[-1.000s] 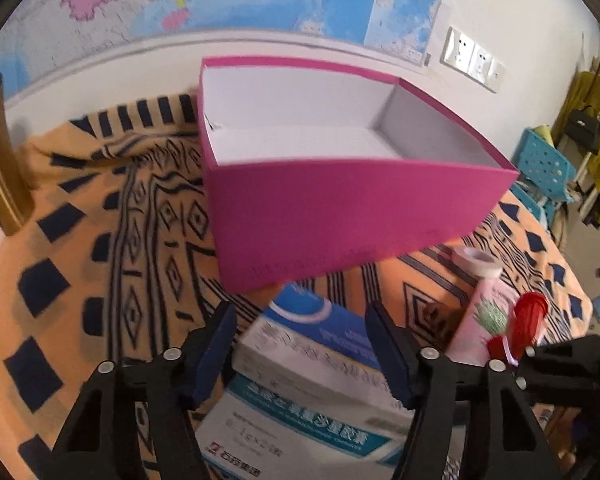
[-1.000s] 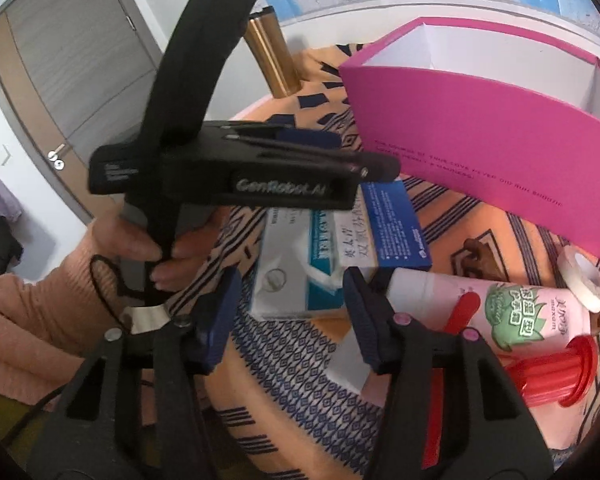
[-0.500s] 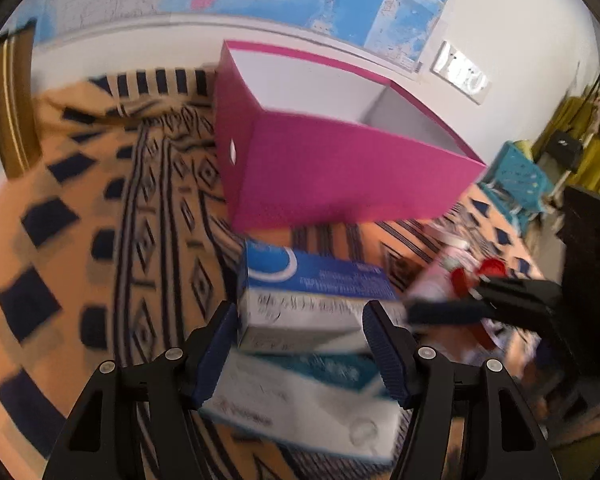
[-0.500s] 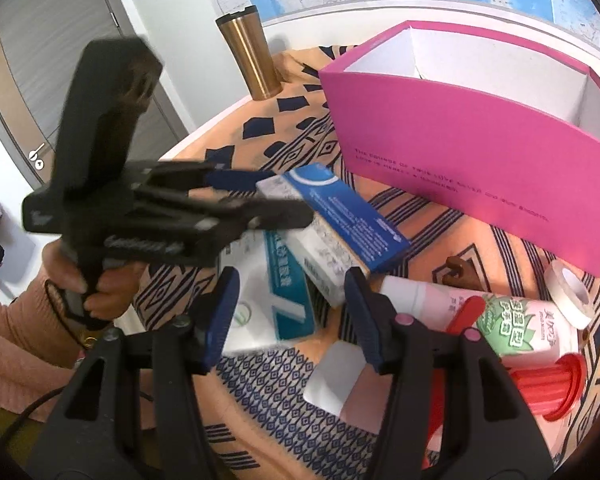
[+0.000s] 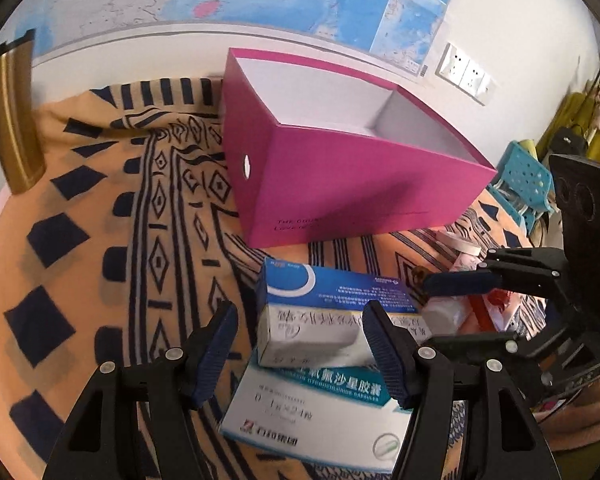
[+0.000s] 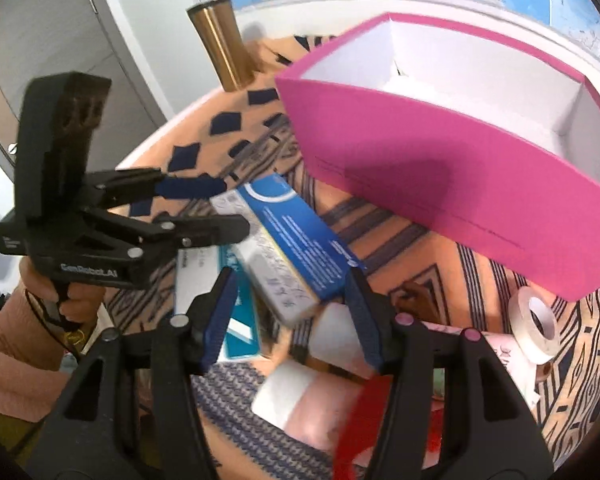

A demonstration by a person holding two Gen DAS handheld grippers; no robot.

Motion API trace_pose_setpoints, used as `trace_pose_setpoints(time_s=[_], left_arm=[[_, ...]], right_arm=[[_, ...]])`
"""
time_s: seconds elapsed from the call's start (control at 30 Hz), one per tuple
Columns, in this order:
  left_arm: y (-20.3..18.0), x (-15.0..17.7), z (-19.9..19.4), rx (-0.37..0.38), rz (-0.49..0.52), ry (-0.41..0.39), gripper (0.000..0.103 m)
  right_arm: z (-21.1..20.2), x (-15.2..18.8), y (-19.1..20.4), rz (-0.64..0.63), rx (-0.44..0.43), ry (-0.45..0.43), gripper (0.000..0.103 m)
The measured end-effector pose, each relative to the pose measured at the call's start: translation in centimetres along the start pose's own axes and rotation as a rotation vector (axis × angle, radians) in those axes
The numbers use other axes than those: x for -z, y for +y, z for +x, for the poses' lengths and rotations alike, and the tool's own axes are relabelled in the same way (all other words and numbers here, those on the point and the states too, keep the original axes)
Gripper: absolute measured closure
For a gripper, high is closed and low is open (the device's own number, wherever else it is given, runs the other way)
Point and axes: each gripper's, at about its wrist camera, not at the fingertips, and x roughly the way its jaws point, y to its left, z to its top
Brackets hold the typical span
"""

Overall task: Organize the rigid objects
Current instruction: 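Grasp the white-and-blue medicine box with the left tool, then lift the medicine box with the left tool and carry it over the pink box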

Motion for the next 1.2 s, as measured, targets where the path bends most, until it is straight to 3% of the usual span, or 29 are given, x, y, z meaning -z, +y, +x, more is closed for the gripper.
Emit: trace_pose_setpoints(time_s=[0.23,0.5,0.57,0.87,1.0,1.2], left_arm=[[0.2,-0.1,0.5,0.013,-0.004,0.011,0.043],[1.0,-0.1,0.5,0.036,-0.055,0.013,0.045],[0.8,-0.1,0.4,0.048,-0.064,0.009,0.049],[1.1,0.2,0.0,0.010,-0.053,0.006,0.048],[0.5,0.2,0.3,-0.006,-0.034,0.018,0.049],[-0.1,0.3,-0.1,-0.021,-0.038,0.022,0.049]], right_arm=[[2.4,-0.5,-0.4,-0.007,-0.004,0.112,0.043],[1.9,-1.1,-1.1,0.018,-0.064,0.015,0.042],[1.5,-1.3,-1.3,0.030,-0.114,-0.006,0.047],[0.6,-0.6,-2.6,0.080,-0.070,0.000,0.049],[2.3,-0.5,-3.0,0.100,-0.113,0.059,0.049],[2.0,-0.5,-2.8,0.098,-0.118,0.023,0.052]])
